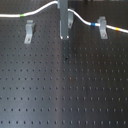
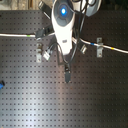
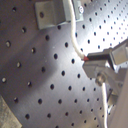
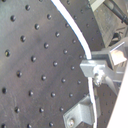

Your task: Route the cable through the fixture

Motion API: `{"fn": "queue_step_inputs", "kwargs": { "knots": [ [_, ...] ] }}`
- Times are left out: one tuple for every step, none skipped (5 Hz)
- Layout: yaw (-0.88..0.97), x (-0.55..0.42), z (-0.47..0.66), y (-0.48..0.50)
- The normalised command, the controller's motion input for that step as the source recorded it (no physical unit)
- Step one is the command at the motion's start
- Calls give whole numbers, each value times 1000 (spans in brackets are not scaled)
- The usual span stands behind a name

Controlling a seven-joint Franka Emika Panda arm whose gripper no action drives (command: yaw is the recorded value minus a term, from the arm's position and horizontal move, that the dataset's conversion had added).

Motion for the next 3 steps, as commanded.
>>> {"fn": "queue_step_inputs", "kwargs": {
  "knots": [
    [-51,-56,457,217],
    [-43,-62,443,190],
    [-6,-130,125,106]
  ]
}}
